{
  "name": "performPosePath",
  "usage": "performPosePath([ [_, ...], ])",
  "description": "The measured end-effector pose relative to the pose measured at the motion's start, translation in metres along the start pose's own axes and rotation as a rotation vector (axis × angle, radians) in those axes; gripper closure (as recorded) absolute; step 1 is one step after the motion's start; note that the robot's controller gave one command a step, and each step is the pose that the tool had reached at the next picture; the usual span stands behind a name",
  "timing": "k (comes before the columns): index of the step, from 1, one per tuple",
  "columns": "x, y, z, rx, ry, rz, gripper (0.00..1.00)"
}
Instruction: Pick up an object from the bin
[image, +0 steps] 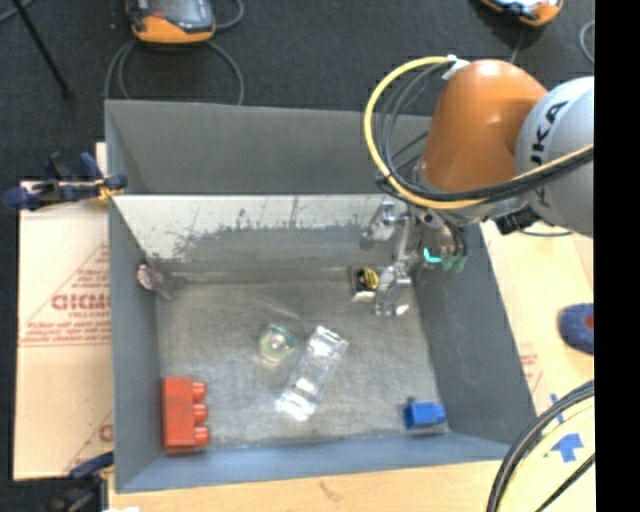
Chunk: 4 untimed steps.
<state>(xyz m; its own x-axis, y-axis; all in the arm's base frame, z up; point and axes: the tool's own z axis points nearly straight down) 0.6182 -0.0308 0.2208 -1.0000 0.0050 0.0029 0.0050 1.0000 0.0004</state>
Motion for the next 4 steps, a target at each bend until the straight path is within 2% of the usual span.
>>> performPosePath([
  [1,0.047,0.038,0.146,0.005,-0.018,-0.537,0.00],
  [2,0.044,0.027,0.120,0.004,-0.009,-0.818,0.00],
  [3,0.041,0.034,0.105,0.004,-0.009,-0.943,0.00],
  [4,0.026,0.040,0.146,0.007,-0.011,-1.188,0.00],
])
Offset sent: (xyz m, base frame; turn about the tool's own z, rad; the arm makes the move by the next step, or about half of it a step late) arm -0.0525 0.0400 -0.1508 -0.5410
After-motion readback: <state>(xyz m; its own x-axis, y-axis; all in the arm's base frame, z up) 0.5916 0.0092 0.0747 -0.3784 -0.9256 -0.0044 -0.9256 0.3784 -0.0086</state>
